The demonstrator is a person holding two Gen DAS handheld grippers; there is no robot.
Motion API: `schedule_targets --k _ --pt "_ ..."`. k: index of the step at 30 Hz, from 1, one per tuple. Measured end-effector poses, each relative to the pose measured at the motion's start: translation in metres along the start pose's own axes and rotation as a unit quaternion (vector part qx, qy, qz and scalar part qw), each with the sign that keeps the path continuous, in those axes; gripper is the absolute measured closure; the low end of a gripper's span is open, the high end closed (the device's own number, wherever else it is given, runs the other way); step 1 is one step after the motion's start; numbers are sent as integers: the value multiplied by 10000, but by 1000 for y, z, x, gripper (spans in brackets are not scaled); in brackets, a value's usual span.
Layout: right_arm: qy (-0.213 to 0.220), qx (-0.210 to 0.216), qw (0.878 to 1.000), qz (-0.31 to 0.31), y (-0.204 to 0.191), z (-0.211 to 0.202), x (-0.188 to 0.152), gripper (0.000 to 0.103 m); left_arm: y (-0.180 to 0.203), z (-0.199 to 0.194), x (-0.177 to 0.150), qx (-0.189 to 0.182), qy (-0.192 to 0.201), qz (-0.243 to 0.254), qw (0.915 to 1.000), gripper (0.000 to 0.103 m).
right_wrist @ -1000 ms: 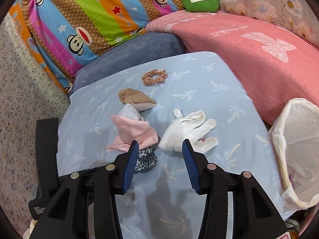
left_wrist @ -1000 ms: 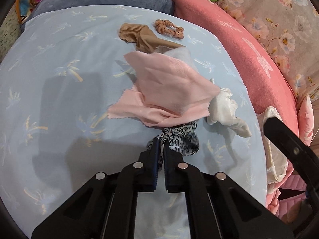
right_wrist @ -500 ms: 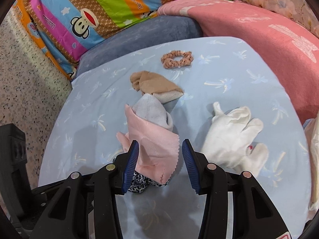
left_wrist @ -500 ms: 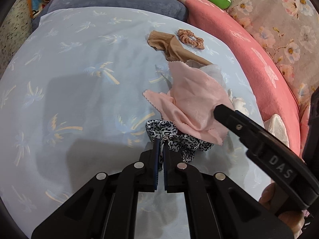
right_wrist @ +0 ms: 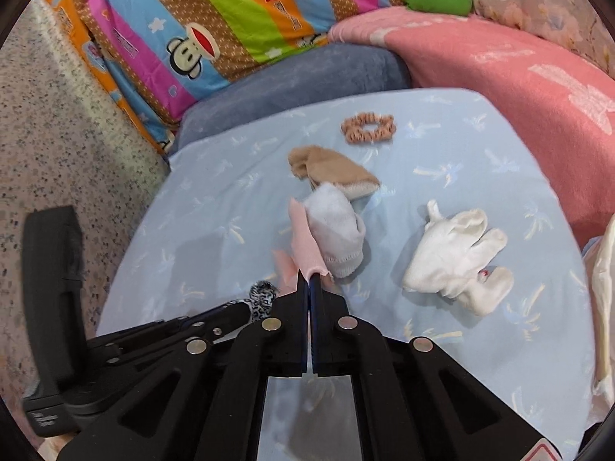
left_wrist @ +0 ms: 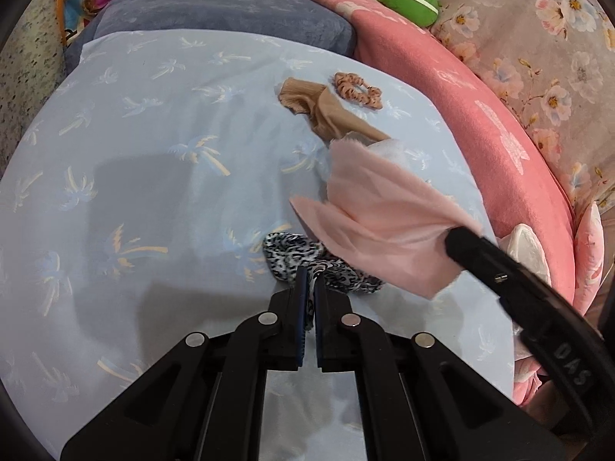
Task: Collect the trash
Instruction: 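Carry both items over the white bin and open both grippers to drop them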
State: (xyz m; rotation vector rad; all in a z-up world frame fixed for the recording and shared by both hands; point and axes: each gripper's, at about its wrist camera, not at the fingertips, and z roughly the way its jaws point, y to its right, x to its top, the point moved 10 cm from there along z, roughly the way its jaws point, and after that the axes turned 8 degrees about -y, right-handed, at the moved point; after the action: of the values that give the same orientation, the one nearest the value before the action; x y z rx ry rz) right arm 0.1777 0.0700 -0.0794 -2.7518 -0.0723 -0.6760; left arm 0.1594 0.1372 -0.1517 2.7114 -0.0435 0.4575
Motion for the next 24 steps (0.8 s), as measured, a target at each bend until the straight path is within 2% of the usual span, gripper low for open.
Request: schedule_targets --k 4,12,19,24 --pt "370 -59 9993 -35 -1 -35 11 102 15 -9 3 -53 112 102 9999 100" --pt "876 -97 9959 206 24 -96 22 102 56 -28 10 -168 329 434 9984 100" --pt "1210 -287 9910 496 63 -138 19 102 107 -43 14 -351 505 852 9945 100" --pt "1419 -468 9849 874 108 -166 12 102 150 -45 16 -470 554 1215 9899 100"
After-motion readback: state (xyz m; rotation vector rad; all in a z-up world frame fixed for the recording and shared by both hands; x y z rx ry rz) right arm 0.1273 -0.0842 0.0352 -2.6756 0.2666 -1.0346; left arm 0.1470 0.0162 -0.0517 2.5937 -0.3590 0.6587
